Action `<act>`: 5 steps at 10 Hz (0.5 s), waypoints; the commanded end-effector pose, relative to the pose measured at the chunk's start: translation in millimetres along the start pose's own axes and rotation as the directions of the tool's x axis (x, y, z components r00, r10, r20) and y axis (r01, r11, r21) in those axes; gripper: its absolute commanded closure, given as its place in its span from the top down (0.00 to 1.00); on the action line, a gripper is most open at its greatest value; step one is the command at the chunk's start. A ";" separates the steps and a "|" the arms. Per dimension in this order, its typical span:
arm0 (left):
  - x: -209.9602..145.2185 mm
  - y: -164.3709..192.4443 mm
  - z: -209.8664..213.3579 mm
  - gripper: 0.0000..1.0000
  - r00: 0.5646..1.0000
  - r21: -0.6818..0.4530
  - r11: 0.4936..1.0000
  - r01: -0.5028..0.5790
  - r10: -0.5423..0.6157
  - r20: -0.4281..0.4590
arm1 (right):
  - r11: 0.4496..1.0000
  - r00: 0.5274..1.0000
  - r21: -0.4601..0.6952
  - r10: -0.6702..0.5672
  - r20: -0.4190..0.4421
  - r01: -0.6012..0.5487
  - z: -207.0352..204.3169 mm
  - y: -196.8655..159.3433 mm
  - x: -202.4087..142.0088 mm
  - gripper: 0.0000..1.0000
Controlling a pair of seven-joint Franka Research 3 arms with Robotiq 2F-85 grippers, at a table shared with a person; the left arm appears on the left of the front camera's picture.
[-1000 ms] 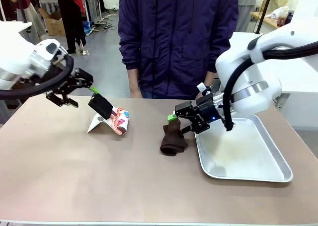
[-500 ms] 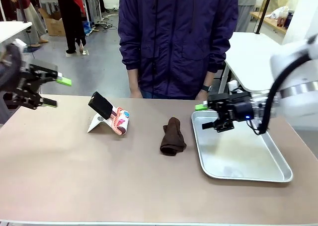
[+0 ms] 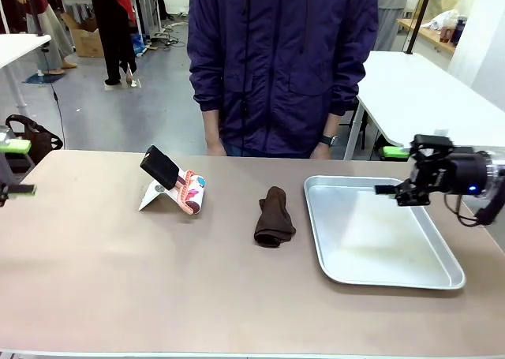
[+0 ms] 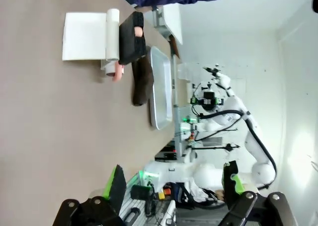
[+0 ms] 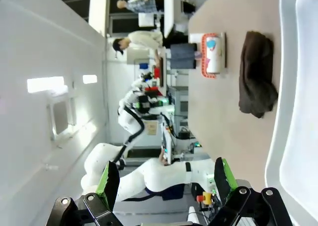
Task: Clean the surface of the table.
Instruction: Return the Lint Roller and towel to their original positions.
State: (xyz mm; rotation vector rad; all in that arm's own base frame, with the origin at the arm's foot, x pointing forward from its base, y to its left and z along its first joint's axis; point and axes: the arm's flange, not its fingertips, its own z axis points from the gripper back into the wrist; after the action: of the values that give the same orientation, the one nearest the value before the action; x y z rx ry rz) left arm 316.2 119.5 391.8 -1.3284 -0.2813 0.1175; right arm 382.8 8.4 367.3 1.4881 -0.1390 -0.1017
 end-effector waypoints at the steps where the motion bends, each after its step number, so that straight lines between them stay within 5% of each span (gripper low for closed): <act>1: 8.1 25.6 -16.0 1.00 1.000 -0.038 0.999 -0.017 0.017 0.002 | 0.999 0.998 0.030 -0.014 0.058 0.013 9.7 -0.2 -10.5 1.00; 3: 23.6 27.7 -31.2 1.00 0.999 -0.025 0.999 -0.033 0.033 -0.026 | 1.000 0.993 -0.003 -0.015 0.120 0.016 -5.4 -11.2 3.3 1.00; 5: 0.3 32.1 -10.0 1.00 0.999 -0.040 0.999 -0.030 0.030 -0.014 | 1.000 0.998 0.017 -0.008 0.055 0.007 18.0 -1.3 4.1 1.00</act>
State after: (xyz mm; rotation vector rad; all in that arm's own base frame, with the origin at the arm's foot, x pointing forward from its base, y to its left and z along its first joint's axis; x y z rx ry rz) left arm 333.2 110.7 353.1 -1.3673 -0.2323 0.1348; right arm 387.9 -6.9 362.0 1.4957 -0.1836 -0.1702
